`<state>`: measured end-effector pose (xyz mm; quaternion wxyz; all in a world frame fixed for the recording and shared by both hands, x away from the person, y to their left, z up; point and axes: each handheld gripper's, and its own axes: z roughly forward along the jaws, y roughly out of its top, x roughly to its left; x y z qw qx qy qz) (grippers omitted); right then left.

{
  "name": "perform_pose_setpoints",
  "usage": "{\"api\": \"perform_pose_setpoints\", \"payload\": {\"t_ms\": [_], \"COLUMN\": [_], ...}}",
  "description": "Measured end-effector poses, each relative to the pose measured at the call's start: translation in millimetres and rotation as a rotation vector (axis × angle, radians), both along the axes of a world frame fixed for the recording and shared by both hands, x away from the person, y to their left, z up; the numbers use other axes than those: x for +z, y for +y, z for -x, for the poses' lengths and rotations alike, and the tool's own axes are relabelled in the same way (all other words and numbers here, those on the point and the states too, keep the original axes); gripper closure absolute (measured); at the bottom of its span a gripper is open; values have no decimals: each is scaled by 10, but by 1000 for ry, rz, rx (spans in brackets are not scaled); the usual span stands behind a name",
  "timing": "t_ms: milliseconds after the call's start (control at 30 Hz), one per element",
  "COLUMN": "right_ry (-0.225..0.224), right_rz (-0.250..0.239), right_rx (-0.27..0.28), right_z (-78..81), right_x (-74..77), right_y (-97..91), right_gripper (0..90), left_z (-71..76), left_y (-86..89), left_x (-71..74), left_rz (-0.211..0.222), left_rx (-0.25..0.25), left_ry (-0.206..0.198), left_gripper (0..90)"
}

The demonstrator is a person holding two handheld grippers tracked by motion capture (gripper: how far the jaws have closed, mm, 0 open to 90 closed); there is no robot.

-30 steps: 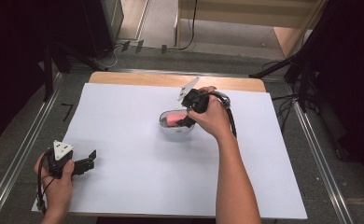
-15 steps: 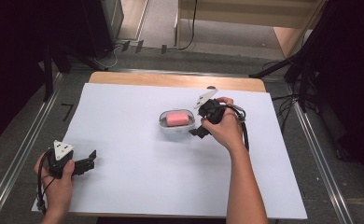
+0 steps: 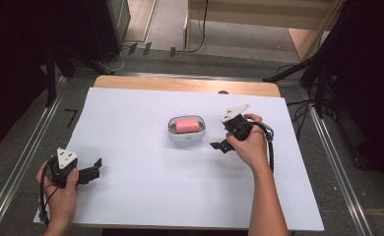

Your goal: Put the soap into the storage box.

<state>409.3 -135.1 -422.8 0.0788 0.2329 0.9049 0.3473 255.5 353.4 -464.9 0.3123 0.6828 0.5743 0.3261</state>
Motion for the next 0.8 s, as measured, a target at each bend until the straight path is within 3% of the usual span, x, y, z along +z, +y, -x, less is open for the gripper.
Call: {"api": "perform_pose_setpoints", "payload": {"t_ms": [800], "right_ry": [-37], "right_rz": [-50], "right_rx": [-111], "right_z": [380], "right_x": [-159], "right_y": [-517], "right_gripper": [0], "left_z": [0], "left_y": [-5], "left_x": [-2], "left_rz": [-6], "left_rx": [0], "left_ry": [0], "left_gripper": [60]}}
